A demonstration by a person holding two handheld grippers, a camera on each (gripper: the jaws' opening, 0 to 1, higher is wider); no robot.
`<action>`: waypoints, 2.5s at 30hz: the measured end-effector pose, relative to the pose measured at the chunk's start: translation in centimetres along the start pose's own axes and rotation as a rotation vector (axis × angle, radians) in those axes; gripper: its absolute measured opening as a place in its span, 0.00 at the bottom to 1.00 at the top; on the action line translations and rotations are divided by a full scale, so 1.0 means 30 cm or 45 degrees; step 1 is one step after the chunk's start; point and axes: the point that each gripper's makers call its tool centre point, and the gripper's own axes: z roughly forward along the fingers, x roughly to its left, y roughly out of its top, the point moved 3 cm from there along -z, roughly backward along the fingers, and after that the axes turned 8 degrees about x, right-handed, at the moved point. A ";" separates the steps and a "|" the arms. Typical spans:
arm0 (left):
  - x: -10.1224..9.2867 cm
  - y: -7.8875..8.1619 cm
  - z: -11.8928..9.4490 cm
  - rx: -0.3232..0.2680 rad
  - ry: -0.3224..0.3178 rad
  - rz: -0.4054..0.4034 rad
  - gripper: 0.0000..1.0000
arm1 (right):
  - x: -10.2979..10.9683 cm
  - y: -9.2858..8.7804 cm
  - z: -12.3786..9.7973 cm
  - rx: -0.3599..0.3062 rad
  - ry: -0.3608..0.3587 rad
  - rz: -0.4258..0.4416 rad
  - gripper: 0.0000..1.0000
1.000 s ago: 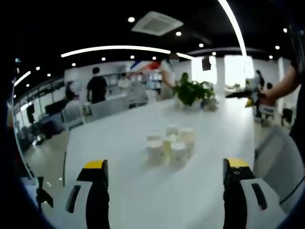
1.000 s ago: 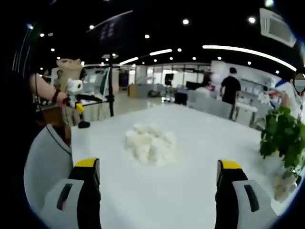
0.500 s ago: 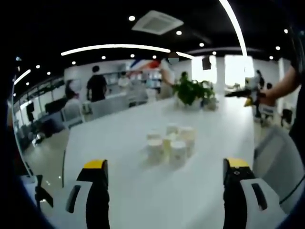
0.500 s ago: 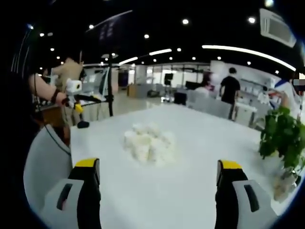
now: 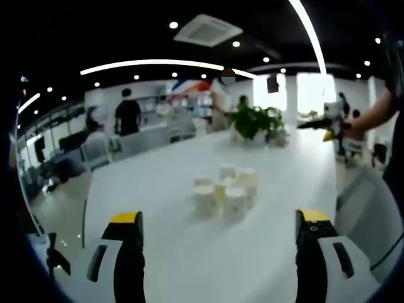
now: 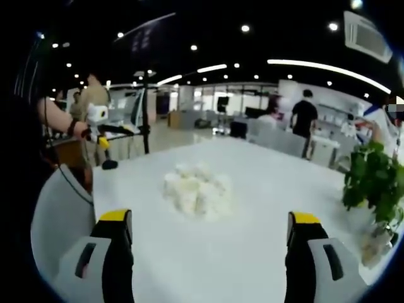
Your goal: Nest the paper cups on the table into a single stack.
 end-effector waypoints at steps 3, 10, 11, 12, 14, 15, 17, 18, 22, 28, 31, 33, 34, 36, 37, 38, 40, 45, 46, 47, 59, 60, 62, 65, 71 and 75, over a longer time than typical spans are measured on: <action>0.002 -0.009 0.001 0.008 0.003 -0.021 1.00 | -0.001 -0.003 0.001 0.001 -0.001 0.005 1.00; -0.011 0.002 0.001 0.007 -0.003 -0.002 1.00 | 0.003 -0.010 0.001 0.010 0.006 0.011 1.00; -0.012 0.002 0.002 0.009 -0.004 0.003 1.00 | 0.003 -0.009 0.000 0.008 0.007 0.012 1.00; -0.013 0.002 0.002 0.008 -0.005 0.005 1.00 | 0.002 -0.009 0.000 0.007 0.007 0.012 1.00; -0.012 0.005 0.002 0.009 -0.005 0.004 1.00 | -0.001 -0.010 0.000 0.010 0.007 0.015 1.00; -0.011 0.006 0.001 0.008 -0.001 0.005 1.00 | -0.001 -0.010 0.000 0.010 0.005 0.013 1.00; -0.007 0.009 0.000 0.001 0.004 0.003 1.00 | 0.000 -0.007 0.001 0.004 0.008 0.016 1.00; -0.006 0.009 0.000 0.001 0.001 0.003 1.00 | 0.000 -0.008 0.002 0.011 0.006 0.014 1.00; -0.005 0.007 -0.001 0.010 -0.002 -0.002 1.00 | 0.003 -0.005 0.002 0.010 0.011 0.007 1.00; -0.010 0.013 -0.002 0.013 -0.010 0.012 1.00 | 0.007 0.003 0.003 0.010 0.020 0.009 1.00; -0.008 0.015 -0.002 0.013 -0.006 0.013 1.00 | 0.007 0.005 0.005 0.010 0.026 0.010 1.00; -0.009 0.017 -0.003 0.013 -0.005 0.012 1.00 | 0.009 0.009 0.005 0.004 0.028 0.004 1.00; -0.010 0.019 -0.004 0.014 -0.005 0.014 1.00 | 0.009 0.009 0.006 0.006 0.028 0.001 1.00; -0.011 0.019 -0.004 0.015 -0.008 0.018 1.00 | 0.012 0.014 0.007 0.002 0.032 0.000 1.00; -0.010 0.018 -0.004 0.020 -0.007 0.020 1.00 | 0.013 0.016 0.008 0.003 0.035 0.001 1.00; -0.008 0.017 -0.005 0.020 -0.007 0.019 1.00 | 0.015 0.017 0.011 0.008 0.037 -0.004 1.00; -0.004 0.016 -0.006 0.018 -0.005 0.017 1.00 | 0.016 0.020 0.013 0.005 0.042 -0.008 1.00; 0.001 0.015 -0.007 0.018 0.002 0.027 1.00 | 0.013 0.029 0.019 0.001 0.048 -0.003 1.00; 0.000 0.013 -0.007 0.024 0.001 0.029 1.00 | 0.014 0.034 0.020 0.001 0.047 -0.009 1.00; 0.000 0.013 -0.007 0.025 0.001 0.030 1.00 | 0.017 0.041 0.021 -0.003 0.050 -0.015 1.00; -0.024 0.008 -0.001 0.023 -0.008 0.012 1.00 | 0.007 0.065 0.074 0.001 0.057 -0.040 1.00; -0.030 0.007 -0.001 0.024 -0.013 0.016 1.00 | 0.003 0.066 0.082 0.004 0.057 -0.044 1.00; -0.034 0.003 -0.001 0.030 -0.014 0.026 1.00 | -0.003 0.066 0.094 0.001 0.061 -0.040 1.00; -0.031 -0.006 -0.005 0.040 -0.011 0.015 1.00 | -0.008 0.069 0.113 0.015 0.067 -0.029 1.00; -0.035 -0.016 -0.009 0.045 -0.001 0.002 1.00 | -0.018 0.079 0.145 0.019 0.079 -0.033 1.00; -0.039 -0.019 -0.010 0.043 0.003 -0.006 1.00 | -0.017 0.087 0.167 0.015 0.091 -0.042 1.00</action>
